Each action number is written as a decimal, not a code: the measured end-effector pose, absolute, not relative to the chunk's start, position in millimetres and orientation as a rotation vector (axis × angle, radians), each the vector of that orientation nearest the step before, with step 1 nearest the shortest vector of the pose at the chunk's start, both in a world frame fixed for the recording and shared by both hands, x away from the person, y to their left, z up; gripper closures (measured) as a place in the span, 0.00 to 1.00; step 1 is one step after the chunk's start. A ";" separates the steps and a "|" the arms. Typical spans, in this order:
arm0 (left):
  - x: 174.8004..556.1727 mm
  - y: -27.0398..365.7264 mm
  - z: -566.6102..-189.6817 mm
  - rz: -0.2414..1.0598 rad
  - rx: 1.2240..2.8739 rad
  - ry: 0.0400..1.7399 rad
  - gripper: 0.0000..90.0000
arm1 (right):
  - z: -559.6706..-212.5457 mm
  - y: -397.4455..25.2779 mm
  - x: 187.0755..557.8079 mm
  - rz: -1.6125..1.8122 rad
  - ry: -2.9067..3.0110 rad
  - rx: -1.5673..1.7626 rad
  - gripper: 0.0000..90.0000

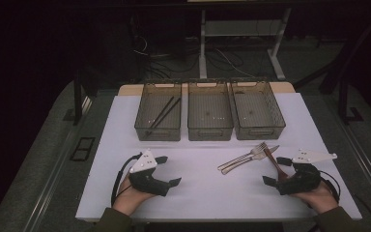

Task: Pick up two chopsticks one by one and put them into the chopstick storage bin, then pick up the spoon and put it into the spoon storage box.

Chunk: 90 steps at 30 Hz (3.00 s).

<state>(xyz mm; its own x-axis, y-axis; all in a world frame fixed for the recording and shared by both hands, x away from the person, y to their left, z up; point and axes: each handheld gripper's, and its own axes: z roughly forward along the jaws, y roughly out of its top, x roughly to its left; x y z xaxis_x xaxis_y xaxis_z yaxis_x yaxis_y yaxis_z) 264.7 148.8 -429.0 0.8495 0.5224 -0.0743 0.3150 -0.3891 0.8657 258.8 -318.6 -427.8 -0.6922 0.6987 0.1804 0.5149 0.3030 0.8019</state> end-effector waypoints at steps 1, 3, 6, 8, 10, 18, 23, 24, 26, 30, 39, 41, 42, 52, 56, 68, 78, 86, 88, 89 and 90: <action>263.4 149.3 -430.1 0.256 2.005 0.614 0.11 | -427.5 -320.2 259.8 1.333 2.371 1.118 0.09; 260.8 150.6 -431.6 0.249 2.008 0.617 0.09 | -427.2 -323.1 263.0 1.315 2.365 1.126 0.14; 258.1 153.1 -432.4 0.251 2.004 0.634 0.07 | -426.9 -325.7 267.8 1.298 2.360 1.151 0.17; 258.0 153.7 -432.7 0.256 1.996 0.646 0.07 | -427.3 -326.9 271.1 1.286 2.359 1.159 0.22; 259.2 154.8 -433.1 0.261 1.999 0.645 0.06 | -427.2 -328.1 273.4 1.280 2.360 1.169 0.28; 260.9 157.2 -433.4 0.257 1.999 0.649 0.06 | -431.2 -337.5 275.2 1.186 2.360 1.244 0.35; 259.8 158.5 -433.5 0.255 1.997 0.653 0.06 | -435.1 -349.3 270.5 1.152 2.358 1.271 0.36; 259.7 158.8 -433.1 0.260 1.999 0.648 0.06 | -436.0 -351.4 269.2 1.150 2.358 1.279 0.36; 259.6 158.6 -432.8 0.262 2.001 0.652 0.06 | -437.1 -355.0 266.5 1.142 2.360 1.284 0.36; 259.7 158.6 -433.6 0.259 2.002 0.662 0.06 | -438.9 -361.4 261.8 1.137 2.360 1.292 0.36; 260.5 159.4 -434.8 0.262 2.003 0.663 0.06 | -442.9 -363.5 255.6 1.134 2.392 1.298 0.36; 260.4 159.4 -435.0 0.260 2.004 0.663 0.06 | -443.2 -360.7 255.1 1.123 2.407 1.296 0.36; 260.5 159.4 -435.1 0.259 2.005 0.663 0.06 | -443.6 -359.7 255.1 1.117 2.413 1.293 0.36; 261.0 158.3 -436.1 0.253 2.015 0.662 0.06 | -448.0 -358.0 255.9 1.089 2.444 1.297 0.42; 260.9 158.3 -436.1 0.252 2.013 0.662 0.06 | -449.2 -357.3 256.2 1.081 2.454 1.295 0.43; 261.0 158.8 -435.7 0.256 2.010 0.661 0.07 | -443.6 -365.9 255.6 1.134 2.406 1.320 0.45; 260.9 158.4 -435.8 0.256 2.013 0.659 0.07 | -447.7 -362.4 255.7 1.091 2.458 1.284 0.51; 260.7 158.0 -435.8 0.255 2.016 0.660 0.07 | -447.8 -353.7 253.0 1.033 2.482 1.233 0.57; 260.6 157.8 -435.9 0.255 2.019 0.661 0.07 | -447.4 -352.1 252.6 1.025 2.483 1.234 0.59; 260.7 157.9 -436.0 0.254 2.020 0.660 0.07 | -447.2 -351.9 252.5 1.023 2.485 1.235 0.61; 260.8 157.9 -436.0 0.253 2.020 0.661 0.07 | -447.2 -351.9 252.6 1.027 2.484 1.241 0.62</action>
<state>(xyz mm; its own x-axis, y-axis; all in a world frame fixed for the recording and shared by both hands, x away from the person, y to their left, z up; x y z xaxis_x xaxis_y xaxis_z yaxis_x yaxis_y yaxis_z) 260.8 157.9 -436.0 0.8316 0.5483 -0.0882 0.3491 -0.3927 0.8508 252.6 -351.9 -447.2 -0.6353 0.7600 0.1370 0.6350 0.4131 0.6527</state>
